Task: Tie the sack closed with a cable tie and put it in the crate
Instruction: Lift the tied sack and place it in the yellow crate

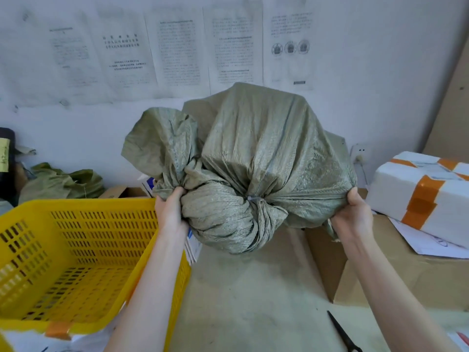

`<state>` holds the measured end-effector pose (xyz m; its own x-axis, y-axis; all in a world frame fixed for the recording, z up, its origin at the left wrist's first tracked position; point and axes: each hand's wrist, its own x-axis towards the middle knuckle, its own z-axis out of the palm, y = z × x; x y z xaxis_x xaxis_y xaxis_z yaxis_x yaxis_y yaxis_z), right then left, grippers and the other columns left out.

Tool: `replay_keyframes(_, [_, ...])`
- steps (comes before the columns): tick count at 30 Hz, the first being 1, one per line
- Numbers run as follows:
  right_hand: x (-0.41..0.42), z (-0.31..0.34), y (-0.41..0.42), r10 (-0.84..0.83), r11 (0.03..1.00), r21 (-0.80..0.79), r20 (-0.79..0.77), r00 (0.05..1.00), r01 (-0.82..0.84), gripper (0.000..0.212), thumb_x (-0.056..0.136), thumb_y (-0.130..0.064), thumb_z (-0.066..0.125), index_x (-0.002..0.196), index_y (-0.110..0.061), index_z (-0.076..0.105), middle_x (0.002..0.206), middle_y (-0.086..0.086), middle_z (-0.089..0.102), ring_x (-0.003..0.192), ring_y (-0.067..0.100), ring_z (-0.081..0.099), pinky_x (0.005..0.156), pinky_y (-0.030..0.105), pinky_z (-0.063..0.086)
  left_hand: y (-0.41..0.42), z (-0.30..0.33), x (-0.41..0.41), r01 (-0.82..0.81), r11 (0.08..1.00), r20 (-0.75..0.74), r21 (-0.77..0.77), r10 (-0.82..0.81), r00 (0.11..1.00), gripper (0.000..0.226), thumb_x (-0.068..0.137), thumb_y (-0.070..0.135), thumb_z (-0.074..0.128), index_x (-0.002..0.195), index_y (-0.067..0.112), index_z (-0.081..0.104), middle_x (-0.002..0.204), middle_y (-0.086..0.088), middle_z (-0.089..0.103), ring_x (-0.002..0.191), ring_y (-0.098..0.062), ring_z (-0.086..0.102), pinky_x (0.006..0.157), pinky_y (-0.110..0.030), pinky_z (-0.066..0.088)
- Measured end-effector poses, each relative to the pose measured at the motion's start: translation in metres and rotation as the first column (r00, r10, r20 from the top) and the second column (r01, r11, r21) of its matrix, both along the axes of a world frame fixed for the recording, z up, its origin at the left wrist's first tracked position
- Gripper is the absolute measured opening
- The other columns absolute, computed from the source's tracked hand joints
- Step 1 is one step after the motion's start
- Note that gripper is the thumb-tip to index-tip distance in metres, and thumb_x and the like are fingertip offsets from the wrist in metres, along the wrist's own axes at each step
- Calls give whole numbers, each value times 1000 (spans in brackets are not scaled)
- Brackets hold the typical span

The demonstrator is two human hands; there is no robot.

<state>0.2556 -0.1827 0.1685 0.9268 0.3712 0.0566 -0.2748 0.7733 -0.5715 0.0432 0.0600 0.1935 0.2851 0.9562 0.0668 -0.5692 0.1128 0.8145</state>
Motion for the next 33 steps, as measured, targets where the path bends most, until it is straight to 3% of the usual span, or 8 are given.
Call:
replay_keyframes(6, [-10, 42, 17, 6, 993, 113, 99, 995, -17, 31, 100, -22, 37, 118, -13, 60, 121, 3, 67, 116, 19, 60, 97, 40, 47, 18, 47, -13, -3, 997, 101, 79, -5, 995, 37, 84, -7, 52, 117, 8, 60, 98, -5, 67, 89, -18, 65, 68, -26, 56])
replay_keyframes(11, [-37, 69, 39, 31, 982, 180, 113, 993, -51, 49, 101, -20, 34, 83, -17, 80, 101, 1, 75, 96, 15, 70, 79, 37, 54, 39, 68, -36, -32, 994, 152, 106, 15, 988, 32, 85, -5, 53, 111, 10, 62, 95, -4, 68, 87, -18, 66, 65, -25, 56])
replay_keyframes(14, [-59, 77, 57, 57, 979, 190, 105, 993, -76, 38, 101, -21, 33, 104, -13, 71, 99, 2, 76, 93, 16, 71, 69, 37, 58, 56, 78, -58, -40, 993, 166, 111, 21, 986, 42, 81, -2, 55, 123, 4, 60, 105, -9, 68, 100, -26, 66, 73, -31, 57])
replay_keyframes(16, [-78, 79, 73, 60, 981, 181, 91, 994, -75, 34, 101, -23, 34, 122, -10, 57, 113, 5, 71, 105, 20, 66, 78, 40, 55, 69, 82, -80, -44, 992, 163, 121, 24, 986, 41, 82, -3, 54, 122, 4, 60, 104, -9, 68, 100, -26, 66, 77, -35, 56])
replay_keyframes(19, [-112, 78, 98, 58, 984, 164, 84, 995, -71, 42, 100, -24, 35, 137, -8, 46, 134, 11, 57, 120, 25, 56, 91, 44, 50, 91, 85, -118, -35, 990, 174, 136, 11, 985, 40, 82, -4, 52, 120, 6, 60, 96, -4, 67, 88, -20, 66, 64, -28, 55])
replay_keyframes(24, [-189, 80, 143, 61, 979, 185, 101, 993, -79, 41, 101, -24, 33, 136, -8, 48, 121, 8, 65, 99, 20, 68, 66, 36, 58, 130, 87, -200, -52, 988, 188, 143, 25, 982, 37, 82, -6, 52, 117, 5, 60, 94, -3, 68, 84, -18, 67, 61, -26, 54])
replay_keyframes(29, [-278, 76, 184, 45, 986, 155, 68, 997, -55, 39, 100, -26, 38, 134, -12, 51, 128, 8, 62, 102, 21, 67, 63, 37, 58, 154, 84, -291, -82, 979, 207, 186, 43, 977, 33, 82, -10, 50, 108, 7, 61, 94, -3, 69, 81, -13, 67, 64, -25, 54])
replay_keyframes(33, [-341, 65, 200, 75, 989, 128, 28, 997, -78, 40, 101, -28, 36, 133, -9, 50, 125, 10, 62, 98, 22, 67, 64, 38, 56, 172, 75, -355, -71, 984, 162, 162, 45, 986, 35, 82, -10, 50, 108, 10, 63, 101, -4, 69, 93, -19, 66, 77, -30, 53])
